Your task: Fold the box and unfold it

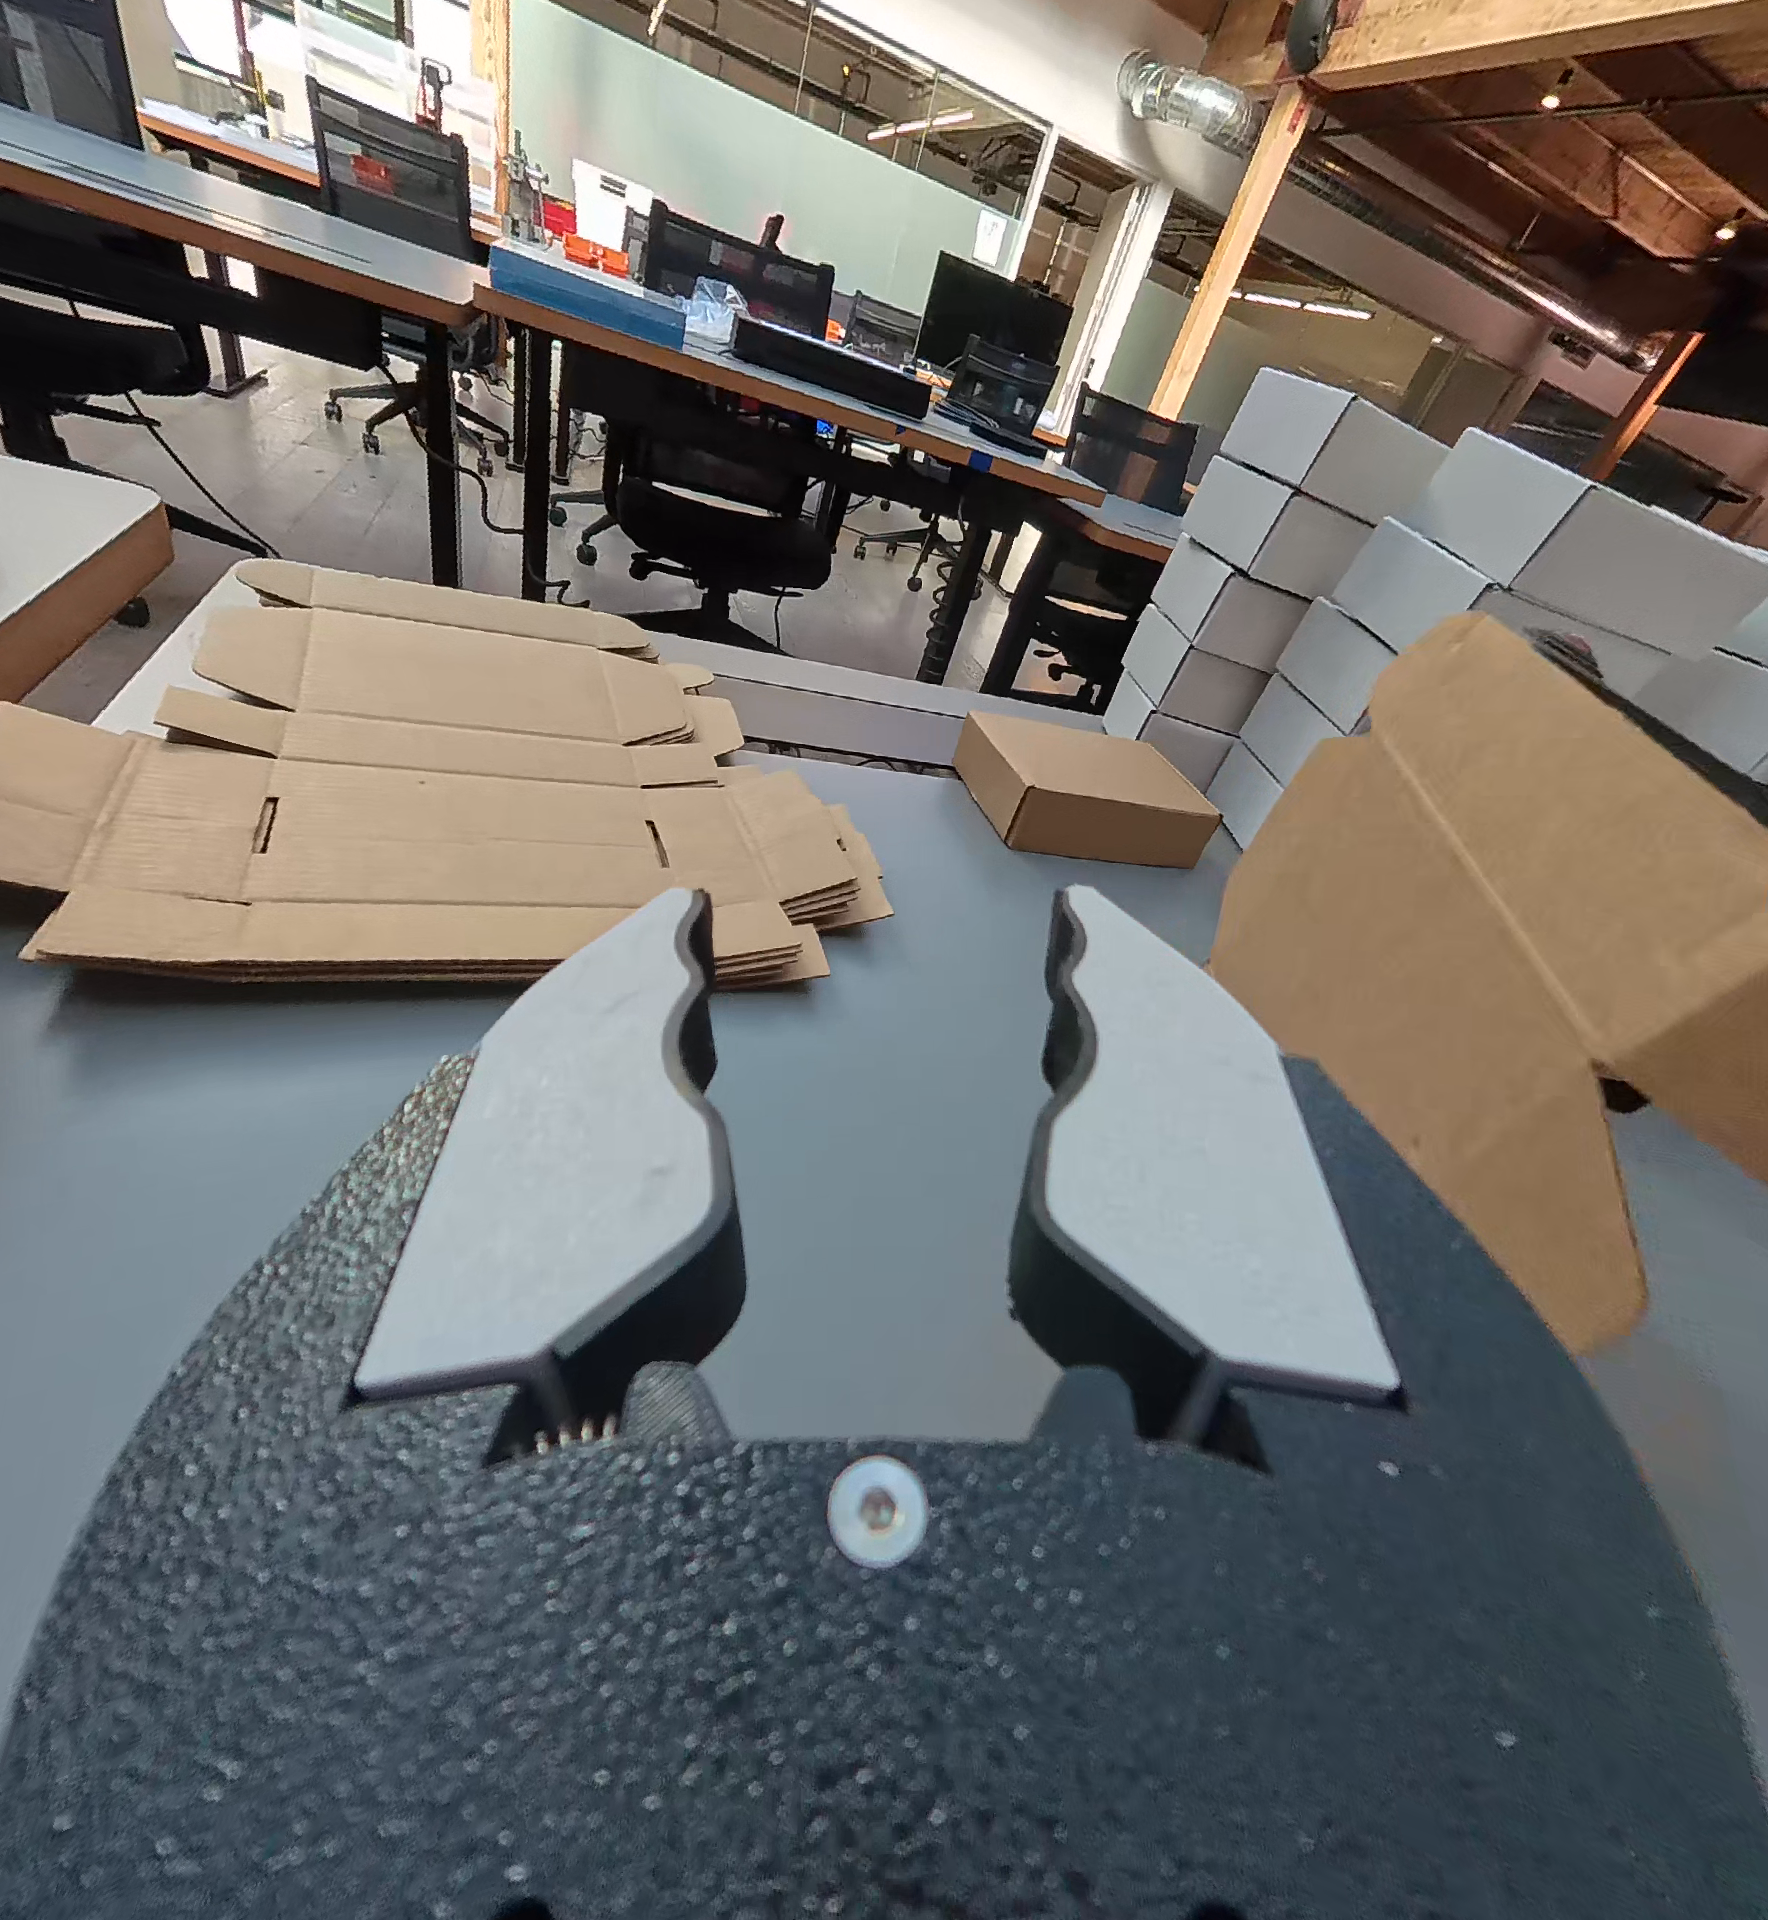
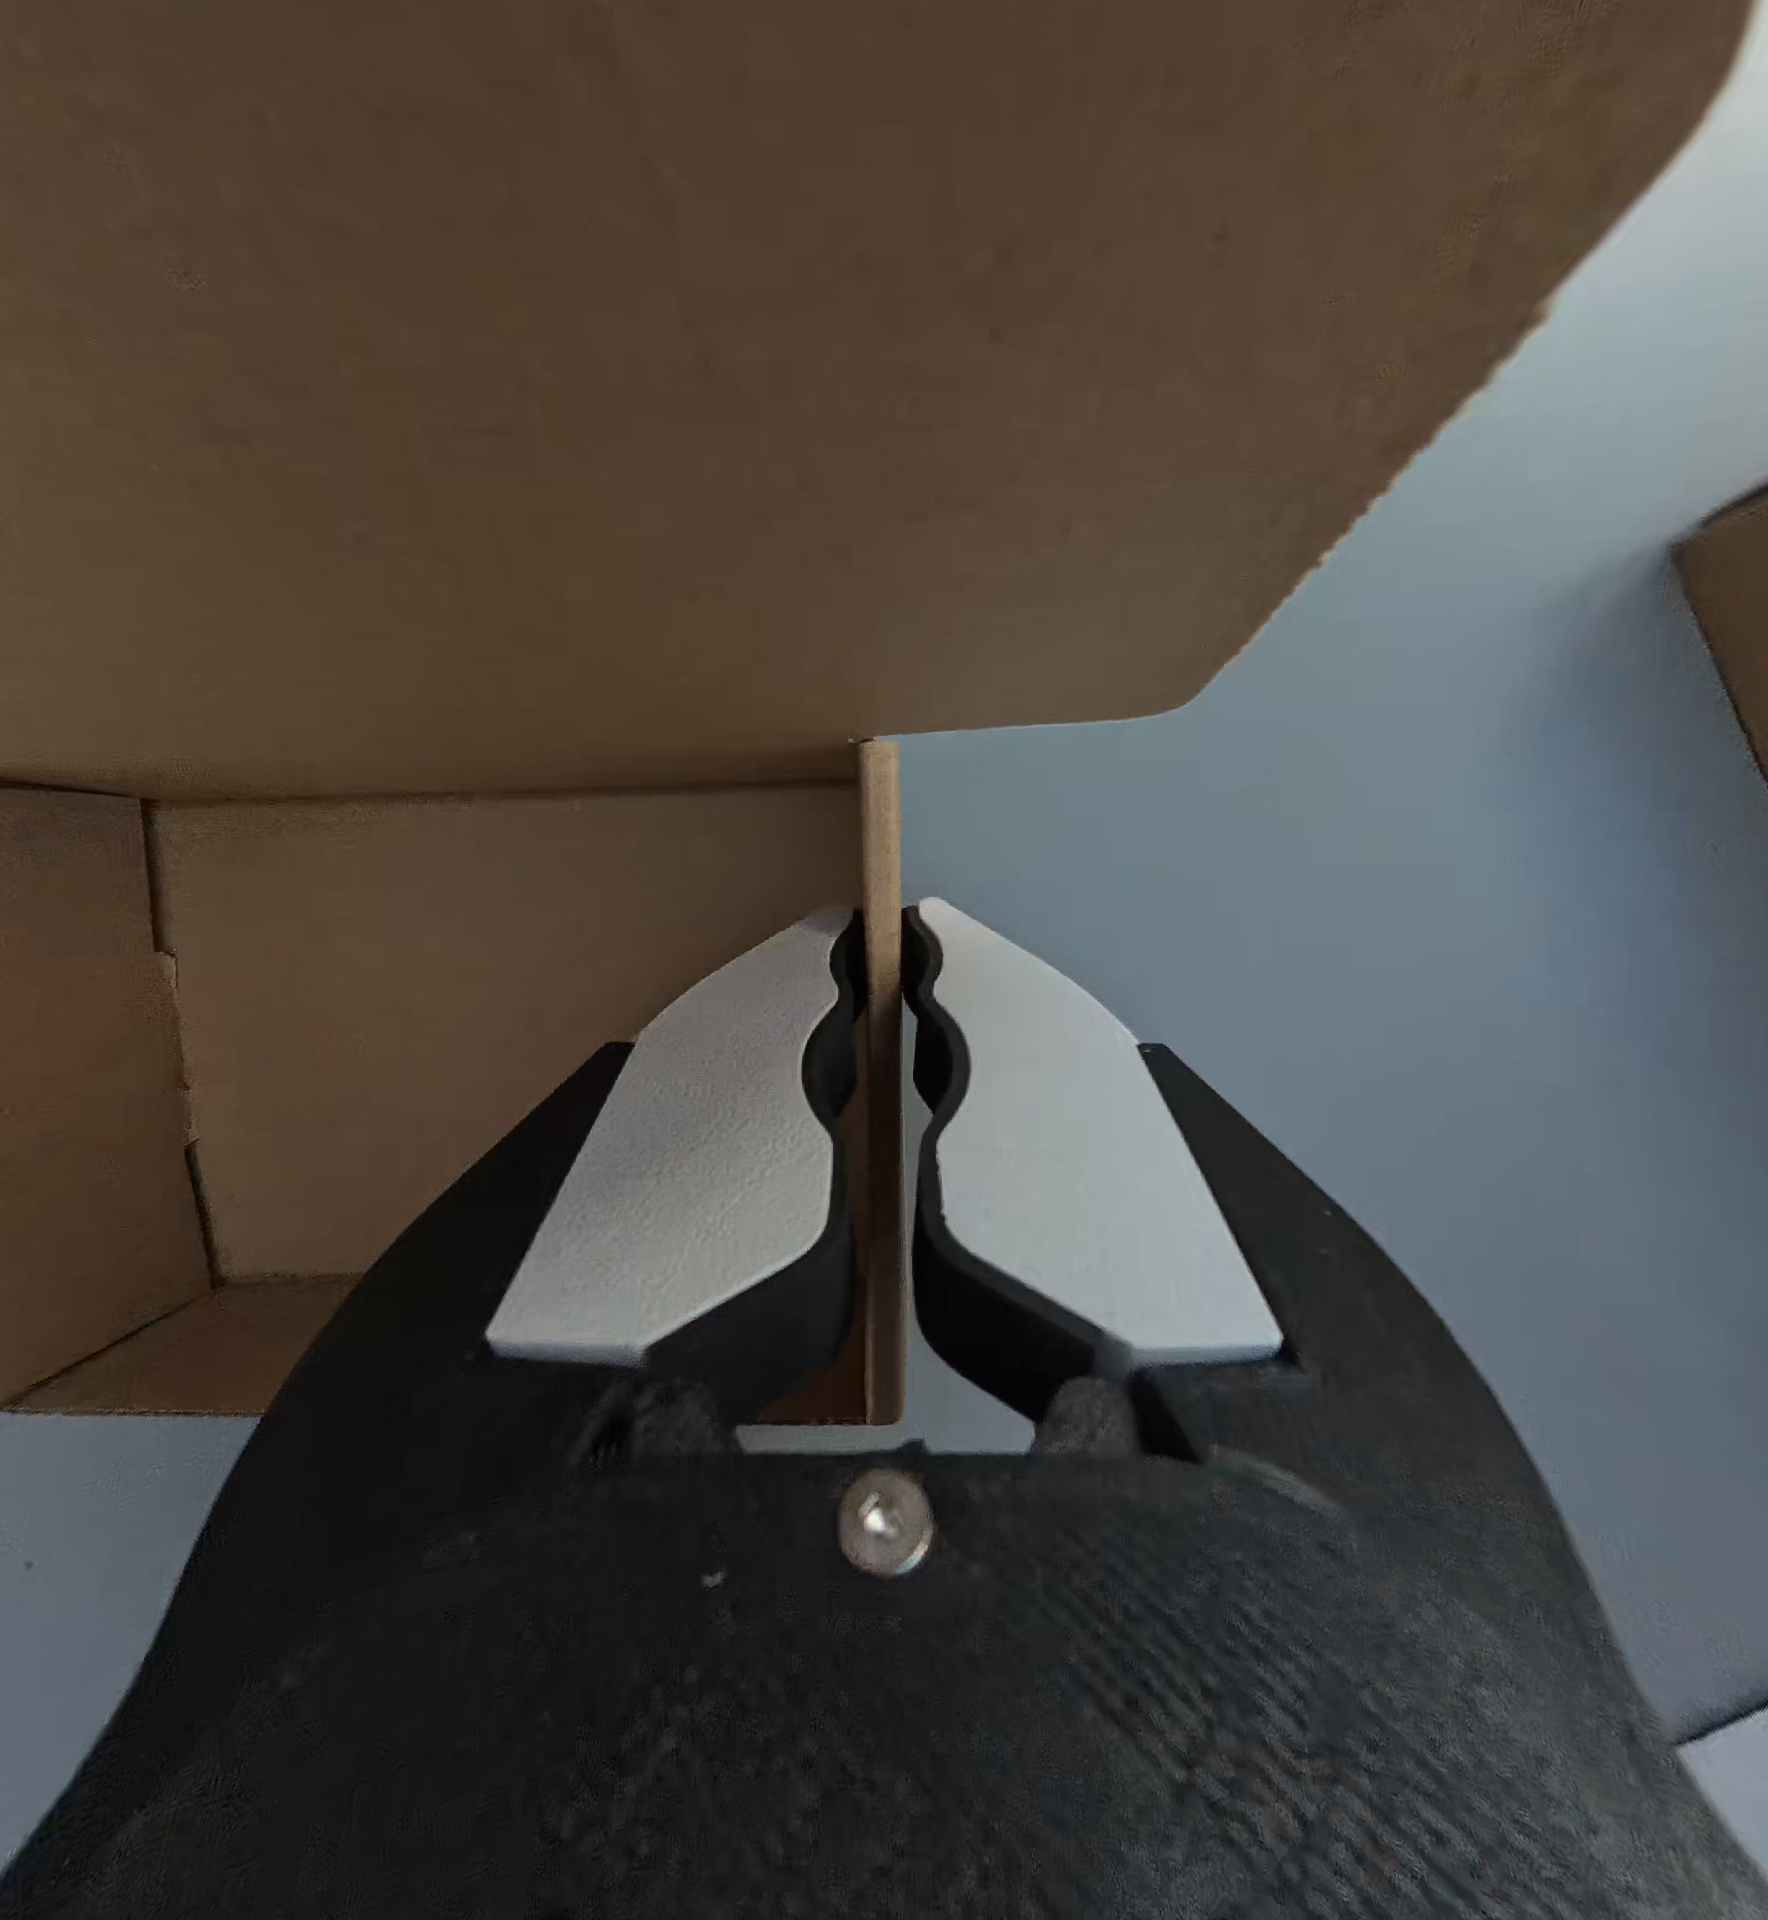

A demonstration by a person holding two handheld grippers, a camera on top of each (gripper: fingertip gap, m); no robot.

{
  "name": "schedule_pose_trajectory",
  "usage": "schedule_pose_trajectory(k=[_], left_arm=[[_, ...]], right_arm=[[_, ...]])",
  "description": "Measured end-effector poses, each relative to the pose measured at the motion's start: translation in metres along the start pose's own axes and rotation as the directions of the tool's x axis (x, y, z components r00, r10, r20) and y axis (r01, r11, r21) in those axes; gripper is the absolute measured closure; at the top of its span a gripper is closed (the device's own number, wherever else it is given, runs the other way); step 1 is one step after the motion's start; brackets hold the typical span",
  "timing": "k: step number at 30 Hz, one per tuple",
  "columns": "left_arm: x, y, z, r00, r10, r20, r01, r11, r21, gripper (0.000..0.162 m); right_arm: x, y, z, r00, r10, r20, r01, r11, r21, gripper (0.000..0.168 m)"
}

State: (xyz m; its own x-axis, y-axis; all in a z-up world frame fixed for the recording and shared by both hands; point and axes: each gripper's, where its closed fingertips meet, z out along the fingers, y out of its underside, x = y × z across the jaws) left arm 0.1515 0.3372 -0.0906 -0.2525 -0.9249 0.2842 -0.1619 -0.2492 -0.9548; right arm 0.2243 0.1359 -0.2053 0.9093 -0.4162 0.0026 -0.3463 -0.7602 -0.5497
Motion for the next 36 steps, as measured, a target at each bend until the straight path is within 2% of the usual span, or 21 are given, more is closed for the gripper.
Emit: schedule_pose_trajectory(k=[4,8,10,14,18,20,21,23,25,27,29,31,36], left_arm=[[0.016,0.005,0.006,1.0,0.023,-0.013,-0.023,1.0,-0.01,0.102],[0.041,0.014,0.018,0.998,0.028,-0.06,-0.03,0.999,-0.04,0.102],[0.054,0.019,0.024,0.997,0.029,-0.078,-0.033,0.998,-0.05,0.102],[0.082,0.029,0.034,0.99,0.054,-0.132,-0.063,0.996,-0.064,0.102],[0.096,0.043,0.04,0.984,0.064,-0.169,-0.083,0.991,-0.105,0.101],[0.098,0.048,0.043,0.981,0.078,-0.178,-0.101,0.988,-0.121,0.101],[0.098,0.051,0.044,0.979,0.088,-0.181,-0.113,0.985,-0.131,0.101],[0.097,0.058,0.046,0.976,0.103,-0.191,-0.134,0.979,-0.153,0.101],[0.097,0.065,0.048,0.971,0.112,-0.211,-0.15,0.973,-0.177,0.1],[0.096,0.068,0.051,0.965,0.125,-0.232,-0.169,0.968,-0.184,0.098],[0.097,0.066,0.055,0.952,0.148,-0.267,-0.198,0.965,-0.171,0.096],[0.1,0.06,0.061,0.927,0.198,-0.318,-0.253,0.957,-0.142,0.095],[0.113,0.044,0.086,0.785,0.346,-0.513,-0.44,0.895,-0.069,0.096]], right_arm=[[0.052,0.022,-0.022,0.938,0.3,-0.176,-0.281,0.952,0.123,0.163],[0.068,0.038,-0.04,0.816,0.532,-0.224,-0.484,0.842,0.239,0.163],[0.07,0.049,-0.047,0.74,0.609,-0.287,-0.541,0.791,0.284,0.162],[0.059,0.072,-0.047,0.635,0.69,-0.348,-0.628,0.723,0.289,0.161],[0.054,0.083,-0.044,0.561,0.764,-0.319,-0.701,0.643,0.309,0.159],[0.052,0.087,-0.041,0.579,0.759,-0.298,-0.701,0.65,0.294,0.154],[0.052,0.09,-0.041,0.587,0.757,-0.289,-0.701,0.653,0.288,0.138],[0.05,0.092,-0.043,0.601,0.764,-0.234,-0.705,0.645,0.295,0.12],[0.039,0.088,-0.048,0.648,0.753,-0.114,-0.703,0.649,0.291,0.085],[0.03,0.083,-0.06,0.706,0.708,-0.015,-0.67,0.675,0.309,0.076],[0.037,0.085,-0.076,0.755,0.656,-0.027,-0.607,0.713,0.351,0.068],[0.045,0.082,-0.091,0.815,0.579,-0.036,-0.517,0.753,0.406,0.069],[0.064,0.08,-0.115,0.926,0.356,-0.126,-0.253,0.832,0.493,0.101]])
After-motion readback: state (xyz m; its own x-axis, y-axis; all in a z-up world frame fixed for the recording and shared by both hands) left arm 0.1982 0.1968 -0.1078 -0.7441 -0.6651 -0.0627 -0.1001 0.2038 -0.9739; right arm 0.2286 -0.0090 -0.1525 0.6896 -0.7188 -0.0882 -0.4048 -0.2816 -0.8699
